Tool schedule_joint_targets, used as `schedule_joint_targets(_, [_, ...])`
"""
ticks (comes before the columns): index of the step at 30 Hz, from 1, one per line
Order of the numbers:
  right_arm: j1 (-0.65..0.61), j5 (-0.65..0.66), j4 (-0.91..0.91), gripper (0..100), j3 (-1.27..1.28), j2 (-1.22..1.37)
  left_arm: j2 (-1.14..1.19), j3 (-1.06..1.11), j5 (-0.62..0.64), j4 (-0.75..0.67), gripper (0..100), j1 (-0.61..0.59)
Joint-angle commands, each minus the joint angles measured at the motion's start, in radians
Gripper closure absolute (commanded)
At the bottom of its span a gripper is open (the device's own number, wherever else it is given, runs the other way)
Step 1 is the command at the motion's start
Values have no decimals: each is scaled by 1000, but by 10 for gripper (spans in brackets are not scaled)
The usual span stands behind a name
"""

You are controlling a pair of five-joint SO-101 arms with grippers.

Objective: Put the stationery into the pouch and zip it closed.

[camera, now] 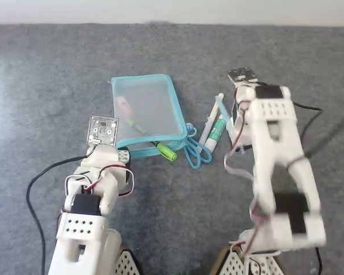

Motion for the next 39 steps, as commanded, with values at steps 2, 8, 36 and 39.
schedule_joint_targets(2, [-134, 138, 130, 991, 114, -475, 5, -8, -6, -29, 988, 8])
schedule_joint_targets(8, [-456, 215, 295, 991, 190, -765, 5, -7, -6, -29, 988, 5])
schedule_joint_targets(36, [-473, -44, 65, 991, -100, -217, 5, -7, -6, -26, 988, 9])
schedule_joint_targets(39, [-522, -84, 18, 991, -207, -119, 5, -7, -6, -26, 988, 11])
